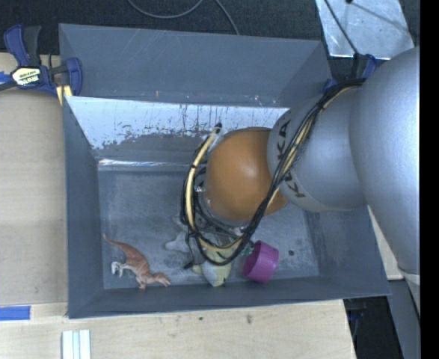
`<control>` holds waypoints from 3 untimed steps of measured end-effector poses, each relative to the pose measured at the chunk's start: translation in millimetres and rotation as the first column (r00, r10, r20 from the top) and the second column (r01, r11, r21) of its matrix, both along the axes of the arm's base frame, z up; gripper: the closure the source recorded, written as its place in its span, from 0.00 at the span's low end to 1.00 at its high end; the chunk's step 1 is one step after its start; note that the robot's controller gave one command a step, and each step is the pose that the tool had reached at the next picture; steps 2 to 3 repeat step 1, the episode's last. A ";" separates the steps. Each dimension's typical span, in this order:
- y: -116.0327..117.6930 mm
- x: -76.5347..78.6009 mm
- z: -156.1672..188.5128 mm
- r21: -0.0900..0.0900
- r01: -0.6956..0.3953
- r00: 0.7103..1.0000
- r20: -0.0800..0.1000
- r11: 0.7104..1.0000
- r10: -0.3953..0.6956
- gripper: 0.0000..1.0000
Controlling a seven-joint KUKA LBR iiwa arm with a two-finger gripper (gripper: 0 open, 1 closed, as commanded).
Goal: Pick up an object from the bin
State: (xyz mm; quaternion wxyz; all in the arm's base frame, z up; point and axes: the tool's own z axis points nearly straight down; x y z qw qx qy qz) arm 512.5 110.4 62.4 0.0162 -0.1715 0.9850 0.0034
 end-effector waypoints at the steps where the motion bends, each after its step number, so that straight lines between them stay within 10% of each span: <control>1: -0.8 -1.6 3.3 -0.003 -0.005 1.000 -0.007 1.000 0.005 1.00; 3: -0.8 -1.6 3.3 -0.003 -0.005 1.000 -0.007 1.000 0.005 1.00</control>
Offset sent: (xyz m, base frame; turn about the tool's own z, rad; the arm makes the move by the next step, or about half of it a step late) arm 0.0000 0.0002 0.0651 0.0000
